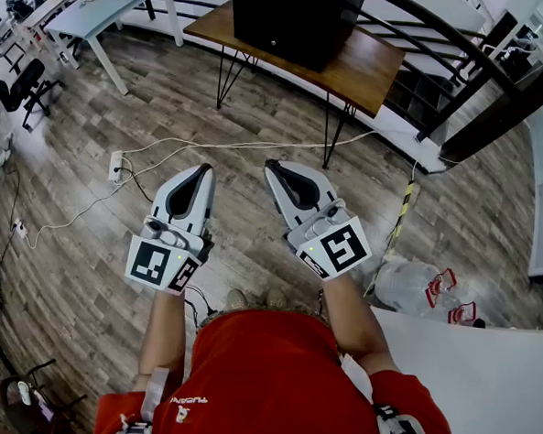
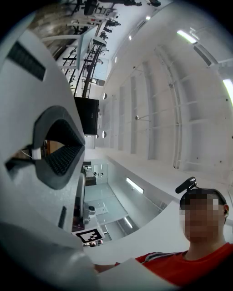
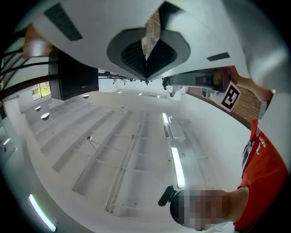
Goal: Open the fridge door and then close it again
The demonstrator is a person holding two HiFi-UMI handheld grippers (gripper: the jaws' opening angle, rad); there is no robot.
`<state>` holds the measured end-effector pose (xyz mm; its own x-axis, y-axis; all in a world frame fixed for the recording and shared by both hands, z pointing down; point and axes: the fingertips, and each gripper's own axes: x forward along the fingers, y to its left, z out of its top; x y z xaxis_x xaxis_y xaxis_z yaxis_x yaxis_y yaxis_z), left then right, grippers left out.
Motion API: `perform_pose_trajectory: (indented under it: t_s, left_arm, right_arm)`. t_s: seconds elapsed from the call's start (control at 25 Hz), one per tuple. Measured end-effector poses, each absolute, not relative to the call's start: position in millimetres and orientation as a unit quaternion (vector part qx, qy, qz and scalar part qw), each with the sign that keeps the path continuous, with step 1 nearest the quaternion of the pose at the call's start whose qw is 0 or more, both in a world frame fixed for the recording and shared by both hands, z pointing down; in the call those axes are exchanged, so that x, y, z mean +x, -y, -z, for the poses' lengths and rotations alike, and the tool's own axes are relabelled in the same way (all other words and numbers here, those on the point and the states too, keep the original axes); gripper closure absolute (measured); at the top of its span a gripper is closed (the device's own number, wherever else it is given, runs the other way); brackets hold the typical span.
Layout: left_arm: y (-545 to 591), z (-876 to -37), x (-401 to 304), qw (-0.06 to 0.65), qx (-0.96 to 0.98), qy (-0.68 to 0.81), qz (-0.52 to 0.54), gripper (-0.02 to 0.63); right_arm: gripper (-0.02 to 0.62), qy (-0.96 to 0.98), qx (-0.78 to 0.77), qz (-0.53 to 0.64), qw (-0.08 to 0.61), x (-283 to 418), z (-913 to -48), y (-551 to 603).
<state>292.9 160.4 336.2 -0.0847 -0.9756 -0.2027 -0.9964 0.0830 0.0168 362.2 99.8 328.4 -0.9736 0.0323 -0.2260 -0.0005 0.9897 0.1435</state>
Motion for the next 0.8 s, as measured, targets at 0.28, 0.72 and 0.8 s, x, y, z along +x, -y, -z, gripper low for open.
perform_pose_trajectory:
  t_s: [0.28,0.72,0.8]
  left_arm:
    - [-163.0,-338.3,289.8,0.068,-0.672,-0.733,-0.076,0.597]
    - [-191.7,-346.3,256.9,0.065,-0.669,-0.736,-0.081,0.597]
    - [-199.3,-349.3,247.5,0.065,-0.671,-0.734,-0.082,0.597]
  right_arm:
    - [0.571,-0.991,0.012,-0.064,0.117,358.2,-329.8,-102.9]
    - [0.571,-0.991,0.005,-0.058,0.119,331.5,-333.1,-126.8]
    - [0.571,-0.991,0.002,-0.058,0.12,323.7,-335.4,-133.8]
